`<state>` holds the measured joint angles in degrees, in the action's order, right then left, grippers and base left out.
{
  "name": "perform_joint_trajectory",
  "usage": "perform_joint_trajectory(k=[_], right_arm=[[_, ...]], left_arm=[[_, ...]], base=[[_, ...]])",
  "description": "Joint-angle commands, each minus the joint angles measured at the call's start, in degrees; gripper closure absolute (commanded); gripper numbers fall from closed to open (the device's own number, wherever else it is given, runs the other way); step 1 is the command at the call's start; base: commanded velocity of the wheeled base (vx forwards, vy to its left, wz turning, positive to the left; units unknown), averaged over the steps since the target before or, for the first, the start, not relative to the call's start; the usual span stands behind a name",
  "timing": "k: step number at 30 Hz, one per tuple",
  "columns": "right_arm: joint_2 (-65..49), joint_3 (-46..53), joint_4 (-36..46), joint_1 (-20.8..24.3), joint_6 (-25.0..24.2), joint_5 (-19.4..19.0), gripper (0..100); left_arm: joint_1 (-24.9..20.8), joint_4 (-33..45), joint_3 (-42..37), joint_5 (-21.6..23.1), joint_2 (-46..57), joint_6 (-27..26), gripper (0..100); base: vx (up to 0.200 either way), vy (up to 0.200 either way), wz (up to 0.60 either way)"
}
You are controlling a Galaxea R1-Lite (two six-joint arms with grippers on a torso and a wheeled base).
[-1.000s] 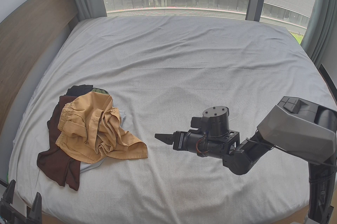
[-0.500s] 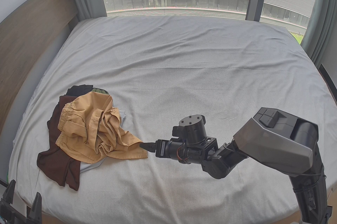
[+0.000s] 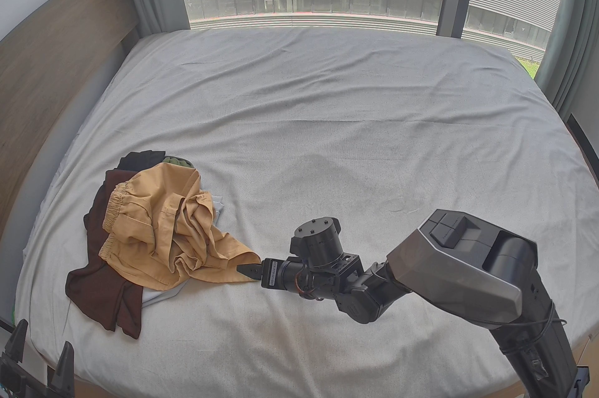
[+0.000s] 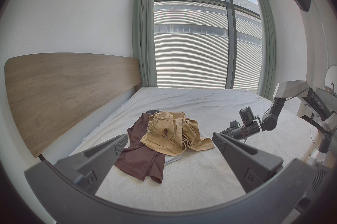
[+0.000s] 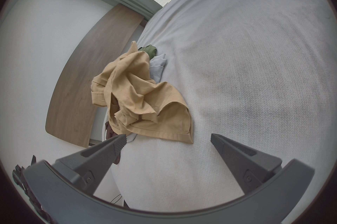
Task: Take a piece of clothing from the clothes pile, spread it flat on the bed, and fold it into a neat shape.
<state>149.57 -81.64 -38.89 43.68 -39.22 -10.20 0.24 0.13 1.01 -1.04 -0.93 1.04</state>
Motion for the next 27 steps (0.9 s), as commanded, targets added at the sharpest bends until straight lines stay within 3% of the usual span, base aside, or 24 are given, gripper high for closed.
perform_joint_trajectory(k=[1,14,27], right_arm=[[1.34,-2.47,1.89,0.44,-0.25,0.8,0],[1.52,-3.09,1.53,1.41,-0.07,2.56,0],[7.67,-10.64,2.15,2.55,-0.07,3.61,0]], left_arm=[[0.02,0.04,-1.01,-0.11,0.57,0.02,0],[0.02,0.04,-1.01,-0.11,0.57,0.11,0],[0.02,-0.05,-1.01,-0.11,0.57,0.11,0]], base=[[0.0,0.0,0.0],[0.0,0.0,0.0],[0.0,0.0,0.0]])
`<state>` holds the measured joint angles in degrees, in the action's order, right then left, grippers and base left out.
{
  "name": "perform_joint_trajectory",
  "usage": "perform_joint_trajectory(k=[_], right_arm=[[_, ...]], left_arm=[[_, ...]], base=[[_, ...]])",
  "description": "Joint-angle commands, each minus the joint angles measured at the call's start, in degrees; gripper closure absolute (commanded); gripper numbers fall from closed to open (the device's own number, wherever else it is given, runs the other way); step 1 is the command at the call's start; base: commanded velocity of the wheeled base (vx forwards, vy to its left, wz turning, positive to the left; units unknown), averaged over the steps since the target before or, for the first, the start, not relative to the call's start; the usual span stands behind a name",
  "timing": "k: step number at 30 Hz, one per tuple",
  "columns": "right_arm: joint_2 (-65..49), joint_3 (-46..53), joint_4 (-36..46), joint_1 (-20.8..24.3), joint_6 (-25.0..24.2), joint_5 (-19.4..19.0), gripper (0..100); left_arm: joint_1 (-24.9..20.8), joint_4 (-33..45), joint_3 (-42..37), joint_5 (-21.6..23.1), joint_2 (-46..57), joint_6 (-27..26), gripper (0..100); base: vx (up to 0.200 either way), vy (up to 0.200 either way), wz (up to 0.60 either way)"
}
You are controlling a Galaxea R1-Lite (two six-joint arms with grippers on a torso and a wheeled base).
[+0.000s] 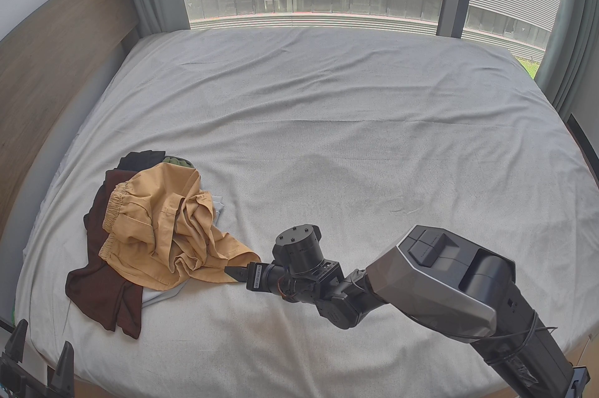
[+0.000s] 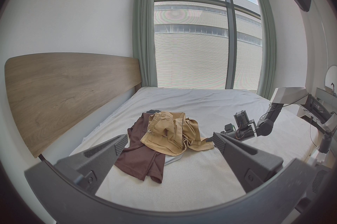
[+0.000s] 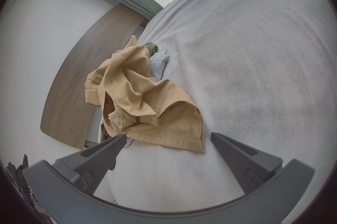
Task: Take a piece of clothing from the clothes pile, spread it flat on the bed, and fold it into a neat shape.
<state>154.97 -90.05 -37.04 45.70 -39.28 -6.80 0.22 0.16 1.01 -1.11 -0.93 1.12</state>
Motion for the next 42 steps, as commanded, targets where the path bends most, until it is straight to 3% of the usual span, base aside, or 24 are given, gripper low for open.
perform_joint_trajectory(k=[1,20,21,30,42], right_arm=[[2.45,-2.67,0.3,0.53,-0.1,0.3,0],[3.76,-5.22,-0.05,0.62,-1.5,1.7,0],[3.94,-5.4,-0.14,0.62,-1.77,1.88,100],[4.2,-6.19,0.03,0.53,-2.38,2.32,100],[2.8,-3.38,0.3,0.53,-2.38,6.19,100]], left_arm=[[0.04,0.02,-1.01,-0.03,0.57,0.11,0],[0.04,0.02,-1.01,-0.03,0.57,0.11,0],[0.04,0.02,-1.01,-0.03,0.57,0.11,0],[0.04,-0.07,-1.01,-0.03,0.57,0.11,0],[0.04,0.02,-1.01,-0.03,0.57,0.02,0]], base=[[0.0,0.0,0.0],[0.0,0.0,0.0],[0.0,0.0,0.0],[0.0,0.0,0.0],[0.0,0.0,0.0]])
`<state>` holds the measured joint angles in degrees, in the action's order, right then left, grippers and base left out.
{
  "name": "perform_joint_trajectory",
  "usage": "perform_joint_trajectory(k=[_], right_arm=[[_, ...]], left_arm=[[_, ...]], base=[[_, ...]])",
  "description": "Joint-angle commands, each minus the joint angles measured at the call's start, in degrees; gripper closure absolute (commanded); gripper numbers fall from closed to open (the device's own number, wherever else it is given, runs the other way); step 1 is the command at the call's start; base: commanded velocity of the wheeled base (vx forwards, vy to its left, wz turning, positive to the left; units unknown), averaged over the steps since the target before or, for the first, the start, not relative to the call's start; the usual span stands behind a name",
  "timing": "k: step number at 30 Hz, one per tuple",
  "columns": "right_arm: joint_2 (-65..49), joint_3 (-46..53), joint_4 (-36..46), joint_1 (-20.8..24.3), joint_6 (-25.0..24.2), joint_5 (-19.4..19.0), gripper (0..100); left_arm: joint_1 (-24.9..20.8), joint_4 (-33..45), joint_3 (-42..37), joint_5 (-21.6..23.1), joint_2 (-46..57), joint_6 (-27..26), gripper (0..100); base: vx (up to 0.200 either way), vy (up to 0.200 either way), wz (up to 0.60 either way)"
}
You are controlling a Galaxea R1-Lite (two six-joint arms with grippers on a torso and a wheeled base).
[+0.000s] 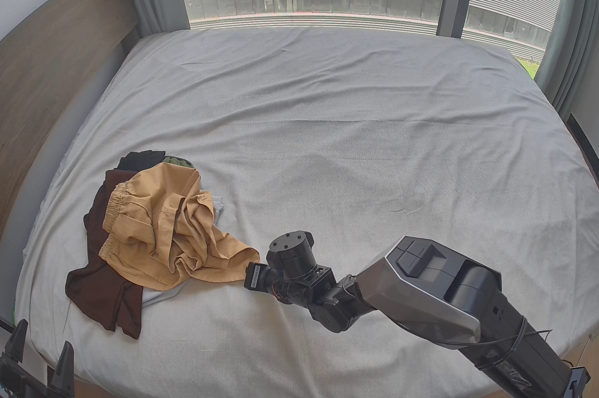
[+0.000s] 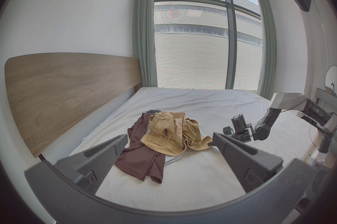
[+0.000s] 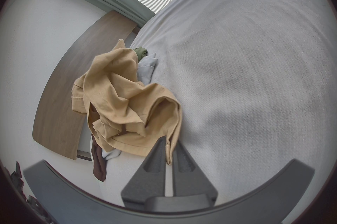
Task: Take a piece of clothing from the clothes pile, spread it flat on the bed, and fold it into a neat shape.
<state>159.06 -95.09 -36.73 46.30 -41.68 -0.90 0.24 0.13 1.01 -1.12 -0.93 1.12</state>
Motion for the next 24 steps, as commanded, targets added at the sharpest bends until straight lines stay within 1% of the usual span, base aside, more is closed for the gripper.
perform_joint_trajectory(k=[1,5,10,16,20,24], right_arm=[[-2.09,2.8,-0.01,-0.16,0.02,0.64,100],[-3.5,7.46,-0.54,-0.6,0.11,1.78,100],[-4.9,10.62,-1.77,-1.48,0.11,3.28,100],[-7.19,14.84,-2.29,-2.09,0.02,3.54,100],[-8.59,16.95,-2.38,-2.53,0.11,4.86,100],[-10.7,19.59,-2.38,-3.59,0.02,4.95,100]], left_arm=[[0.02,-0.05,-1.01,-0.02,0.57,0.02,0],[0.02,0.04,-1.01,-0.02,0.57,0.02,0],[0.02,-0.05,-1.01,-0.02,0.57,0.02,0],[0.02,0.04,-1.01,-0.02,0.57,0.02,0],[0.02,-0.05,-1.01,-0.02,0.57,0.02,0],[0.02,0.04,-1.01,-0.02,0.57,0.02,0]], base=[[0.0,0.0,0.0],[0.0,0.0,0.0],[0.0,0.0,0.0],[0.0,0.0,0.0],[0.0,0.0,0.0],[0.0,0.0,0.0]])
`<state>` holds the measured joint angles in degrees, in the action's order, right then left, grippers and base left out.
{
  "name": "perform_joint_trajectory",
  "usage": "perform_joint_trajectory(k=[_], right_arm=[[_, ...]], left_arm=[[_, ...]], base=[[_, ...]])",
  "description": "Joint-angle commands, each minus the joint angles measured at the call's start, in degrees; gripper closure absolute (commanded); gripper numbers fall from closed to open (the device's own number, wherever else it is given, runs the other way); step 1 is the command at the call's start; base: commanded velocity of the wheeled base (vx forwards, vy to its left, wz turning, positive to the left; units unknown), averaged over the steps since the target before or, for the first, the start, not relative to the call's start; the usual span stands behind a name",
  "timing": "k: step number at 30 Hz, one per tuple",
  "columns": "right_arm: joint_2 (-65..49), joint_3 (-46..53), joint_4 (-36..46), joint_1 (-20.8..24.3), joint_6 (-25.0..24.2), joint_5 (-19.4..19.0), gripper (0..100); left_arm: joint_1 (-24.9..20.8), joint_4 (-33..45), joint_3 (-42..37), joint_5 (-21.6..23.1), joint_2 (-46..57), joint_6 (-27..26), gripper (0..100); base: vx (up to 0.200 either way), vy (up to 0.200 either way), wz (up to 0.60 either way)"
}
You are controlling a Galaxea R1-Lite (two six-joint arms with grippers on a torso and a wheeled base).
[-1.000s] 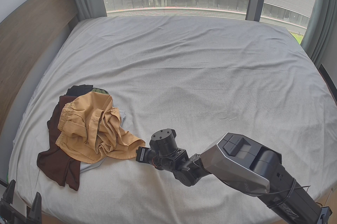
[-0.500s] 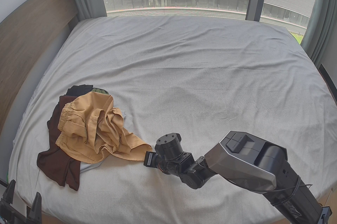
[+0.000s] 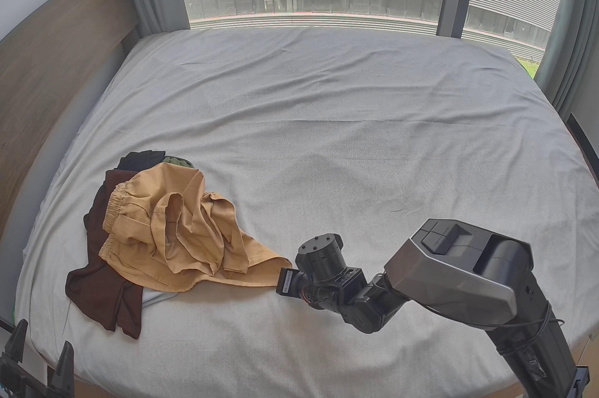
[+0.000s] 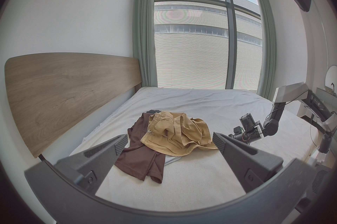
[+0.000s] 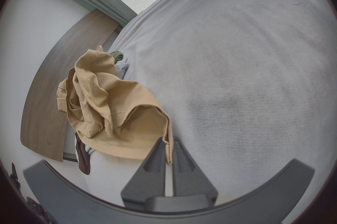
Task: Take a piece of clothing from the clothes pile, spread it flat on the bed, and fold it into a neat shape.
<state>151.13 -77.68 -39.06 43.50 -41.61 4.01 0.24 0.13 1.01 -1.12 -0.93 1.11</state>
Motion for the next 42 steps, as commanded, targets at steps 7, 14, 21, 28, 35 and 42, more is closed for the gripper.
perform_joint_trajectory(k=[7,14,21,28,35,42], right_arm=[[-5.14,5.7,-0.14,-1.92,-0.05,0.03,100],[-6.02,11.58,-6.82,-4.21,1.53,0.03,100],[-8.39,16.68,-9.98,-5.35,1.79,0.03,100],[-9.89,21.52,-13.32,-5.97,1.79,0.03,100],[-11.56,27.23,-17.81,-7.9,1.79,0.12,100],[-13.75,35.49,-23.61,-10.1,1.79,0.03,100]], left_arm=[[0.02,0.04,-1.01,0.07,0.57,-0.05,0],[0.02,0.04,-1.01,0.07,0.57,-0.05,0],[0.02,0.04,-1.01,0.07,0.57,-0.14,0],[0.02,-0.05,-1.01,0.07,0.57,-0.14,0],[0.02,-0.05,-1.01,0.07,0.57,-0.14,0],[0.02,0.04,-1.01,0.07,0.57,-0.23,0]], base=[[0.0,0.0,0.0],[0.0,0.0,0.0],[0.0,0.0,0.0],[0.0,0.0,0.0],[0.0,0.0,0.0],[0.0,0.0,0.0]])
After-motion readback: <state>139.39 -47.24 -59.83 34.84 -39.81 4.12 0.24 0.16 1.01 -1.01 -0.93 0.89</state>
